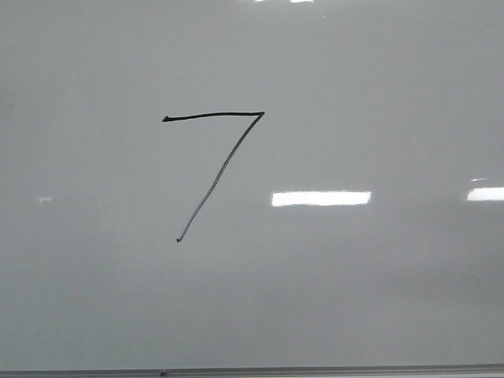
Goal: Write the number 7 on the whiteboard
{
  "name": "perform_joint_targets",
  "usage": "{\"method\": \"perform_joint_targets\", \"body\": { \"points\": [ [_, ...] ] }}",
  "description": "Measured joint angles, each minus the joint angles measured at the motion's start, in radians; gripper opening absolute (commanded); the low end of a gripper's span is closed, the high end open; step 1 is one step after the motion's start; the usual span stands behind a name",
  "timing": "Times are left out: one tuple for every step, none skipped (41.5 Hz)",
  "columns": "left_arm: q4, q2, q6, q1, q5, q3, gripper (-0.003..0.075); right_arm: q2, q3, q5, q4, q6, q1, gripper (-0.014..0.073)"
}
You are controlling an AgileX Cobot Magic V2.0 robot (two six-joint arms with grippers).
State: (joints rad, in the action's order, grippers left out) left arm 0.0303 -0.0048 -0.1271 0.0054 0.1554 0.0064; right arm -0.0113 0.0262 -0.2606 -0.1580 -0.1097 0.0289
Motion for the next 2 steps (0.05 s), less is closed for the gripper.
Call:
{"method": "perform_joint_targets", "body": {
  "points": [
    [0.000, 0.000, 0.000, 0.000, 0.000, 0.000, -0.0020, 0.000, 0.000, 0.000, 0.000, 0.000, 0.000, -0.0069],
    [0.000, 0.000, 0.000, 0.000, 0.000, 0.000, -0.0020, 0.000, 0.000, 0.000, 0.000, 0.000, 0.000, -0.0069]
  ]
}}
